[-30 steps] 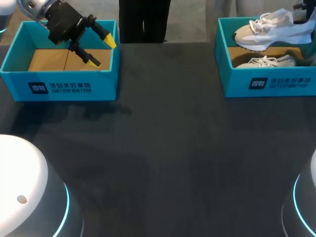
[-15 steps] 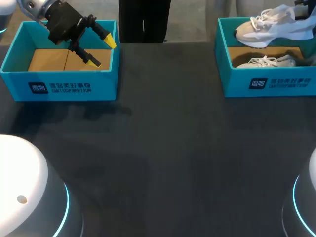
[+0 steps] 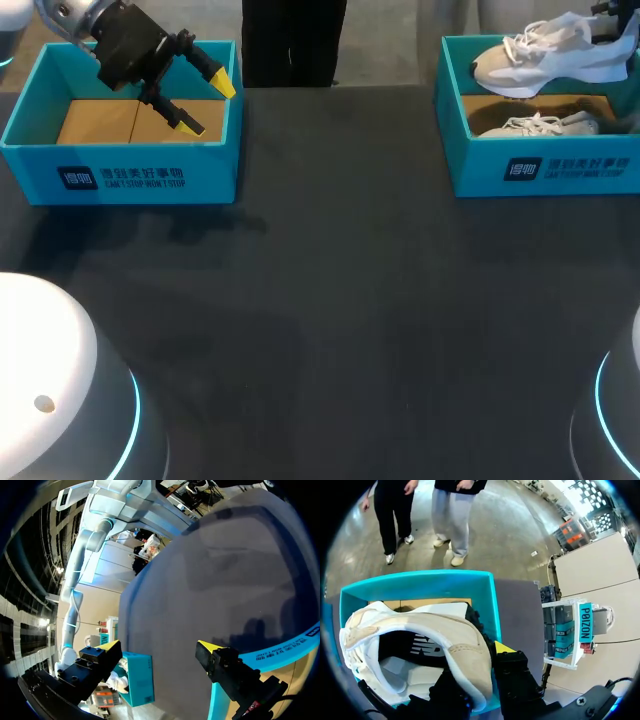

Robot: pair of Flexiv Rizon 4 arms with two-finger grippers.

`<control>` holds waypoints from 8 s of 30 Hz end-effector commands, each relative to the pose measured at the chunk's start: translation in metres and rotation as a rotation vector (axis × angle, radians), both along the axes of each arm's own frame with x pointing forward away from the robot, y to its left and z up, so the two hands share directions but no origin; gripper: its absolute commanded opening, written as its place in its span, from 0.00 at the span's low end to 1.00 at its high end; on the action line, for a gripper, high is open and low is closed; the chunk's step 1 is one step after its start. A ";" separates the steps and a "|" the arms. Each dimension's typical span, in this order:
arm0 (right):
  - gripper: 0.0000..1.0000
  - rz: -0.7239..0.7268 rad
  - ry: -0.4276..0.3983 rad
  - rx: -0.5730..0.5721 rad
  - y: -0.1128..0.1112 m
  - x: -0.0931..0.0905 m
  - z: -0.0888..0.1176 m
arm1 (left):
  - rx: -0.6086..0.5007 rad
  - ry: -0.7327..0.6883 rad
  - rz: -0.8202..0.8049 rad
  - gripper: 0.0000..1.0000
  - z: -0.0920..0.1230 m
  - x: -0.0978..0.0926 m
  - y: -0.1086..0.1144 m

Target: Take the shoe out of the shoebox, open the shoe tongue, remove and reinsert the insole, then place the shoe into the shoebox

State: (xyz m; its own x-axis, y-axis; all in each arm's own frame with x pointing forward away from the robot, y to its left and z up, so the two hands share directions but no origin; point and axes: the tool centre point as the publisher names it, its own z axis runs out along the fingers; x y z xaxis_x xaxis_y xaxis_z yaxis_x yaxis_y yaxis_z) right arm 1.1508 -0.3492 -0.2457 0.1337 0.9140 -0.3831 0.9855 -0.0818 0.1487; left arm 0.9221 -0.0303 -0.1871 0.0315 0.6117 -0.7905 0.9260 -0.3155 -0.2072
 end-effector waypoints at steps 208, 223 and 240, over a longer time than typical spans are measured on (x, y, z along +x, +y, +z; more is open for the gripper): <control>1.00 0.270 0.032 0.300 0.125 -0.164 0.042 | 0.474 0.551 1.581 1.00 -0.005 0.076 -0.039; 1.00 0.260 0.036 0.294 0.129 -0.206 0.049 | 0.233 1.155 2.346 1.00 0.013 0.062 -0.034; 1.00 0.236 0.073 0.323 0.145 -0.247 0.047 | 0.201 1.629 2.633 1.00 -0.010 0.030 0.016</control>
State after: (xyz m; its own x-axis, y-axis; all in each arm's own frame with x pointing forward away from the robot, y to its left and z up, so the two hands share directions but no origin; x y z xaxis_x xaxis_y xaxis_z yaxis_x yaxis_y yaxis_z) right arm 0.9098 -0.2061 -0.2009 -0.1124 0.9913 -0.0684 0.9902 0.1175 0.0759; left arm 0.9633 -0.0215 -0.1974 -0.5169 -0.8548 0.0462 -0.7938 0.4584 -0.3998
